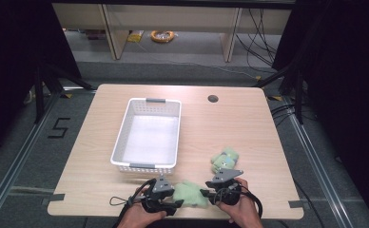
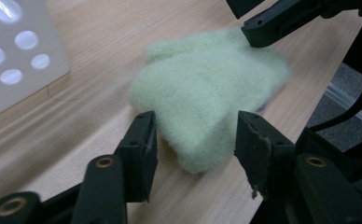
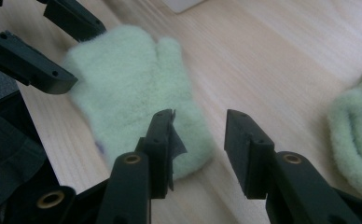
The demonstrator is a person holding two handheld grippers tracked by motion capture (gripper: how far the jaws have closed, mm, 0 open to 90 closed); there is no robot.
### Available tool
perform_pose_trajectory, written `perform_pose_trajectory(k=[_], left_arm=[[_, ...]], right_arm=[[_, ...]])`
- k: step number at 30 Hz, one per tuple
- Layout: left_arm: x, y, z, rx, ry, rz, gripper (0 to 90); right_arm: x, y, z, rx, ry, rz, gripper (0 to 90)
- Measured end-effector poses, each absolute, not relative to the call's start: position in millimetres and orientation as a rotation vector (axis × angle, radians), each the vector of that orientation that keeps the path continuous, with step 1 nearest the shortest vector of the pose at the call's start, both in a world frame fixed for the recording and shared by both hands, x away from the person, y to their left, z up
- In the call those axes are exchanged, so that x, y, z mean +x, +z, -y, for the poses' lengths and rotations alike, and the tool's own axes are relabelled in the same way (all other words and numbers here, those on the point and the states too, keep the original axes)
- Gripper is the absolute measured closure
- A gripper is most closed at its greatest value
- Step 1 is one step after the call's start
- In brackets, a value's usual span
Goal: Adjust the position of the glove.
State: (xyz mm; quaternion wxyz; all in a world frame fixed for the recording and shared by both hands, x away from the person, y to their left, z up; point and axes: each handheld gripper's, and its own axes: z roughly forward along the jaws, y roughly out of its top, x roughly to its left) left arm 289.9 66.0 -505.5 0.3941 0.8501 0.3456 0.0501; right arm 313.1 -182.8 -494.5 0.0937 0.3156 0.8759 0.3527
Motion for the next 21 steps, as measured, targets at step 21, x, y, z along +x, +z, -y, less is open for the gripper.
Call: perform_pose_trajectory(k=[21], left_arm=[[288, -494, -56, 2.115, 0.056, -0.809, 75.9]], right_arm=[[312, -481, 193, 0.918, 1.12, -2.619, 85.2]])
